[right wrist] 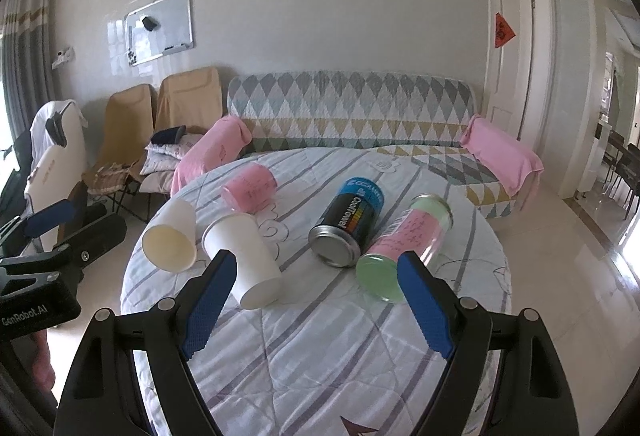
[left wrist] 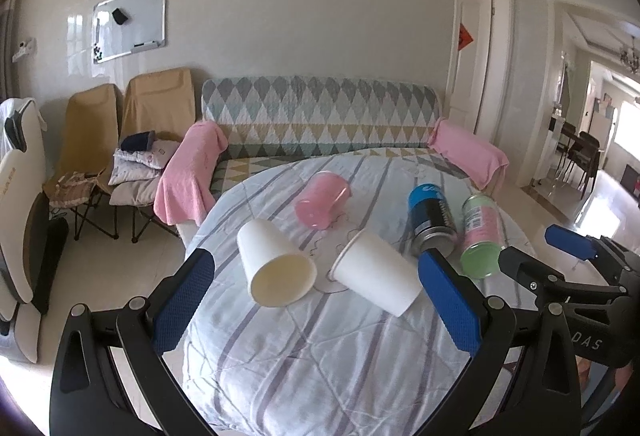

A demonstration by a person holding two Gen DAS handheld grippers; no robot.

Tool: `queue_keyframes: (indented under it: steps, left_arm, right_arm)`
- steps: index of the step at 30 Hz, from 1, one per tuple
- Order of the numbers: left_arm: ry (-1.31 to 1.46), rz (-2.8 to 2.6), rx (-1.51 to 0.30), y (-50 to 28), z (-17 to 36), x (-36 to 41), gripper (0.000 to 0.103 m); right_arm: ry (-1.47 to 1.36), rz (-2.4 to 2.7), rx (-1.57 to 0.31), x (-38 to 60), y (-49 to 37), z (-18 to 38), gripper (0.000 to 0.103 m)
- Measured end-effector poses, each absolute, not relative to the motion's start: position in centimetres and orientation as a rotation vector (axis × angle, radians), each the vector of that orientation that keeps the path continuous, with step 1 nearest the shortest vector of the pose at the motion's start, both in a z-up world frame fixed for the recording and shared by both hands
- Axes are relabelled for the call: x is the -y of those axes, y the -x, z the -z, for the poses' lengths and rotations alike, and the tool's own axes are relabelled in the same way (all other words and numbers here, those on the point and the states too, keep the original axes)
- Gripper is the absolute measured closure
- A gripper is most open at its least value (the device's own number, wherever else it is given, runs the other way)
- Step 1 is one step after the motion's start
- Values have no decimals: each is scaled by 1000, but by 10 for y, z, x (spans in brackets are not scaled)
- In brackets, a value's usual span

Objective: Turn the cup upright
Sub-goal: 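Move the left gripper toward the pink plastic cup lying on its side, then close the left gripper around the body of the pink cup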

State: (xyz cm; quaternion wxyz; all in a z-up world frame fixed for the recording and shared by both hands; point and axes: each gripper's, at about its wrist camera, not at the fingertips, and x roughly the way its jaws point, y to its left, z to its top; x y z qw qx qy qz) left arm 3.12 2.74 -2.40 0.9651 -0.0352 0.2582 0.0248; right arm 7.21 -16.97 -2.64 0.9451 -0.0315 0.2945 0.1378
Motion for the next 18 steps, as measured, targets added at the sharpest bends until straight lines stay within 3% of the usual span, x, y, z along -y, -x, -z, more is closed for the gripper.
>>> queue_keyframes:
  steps: [18]
  left_arm:
    - [47,-15,-597,-68,23,-46,0]
  right_arm:
    - [109,-320,-644,140,-101,40,19]
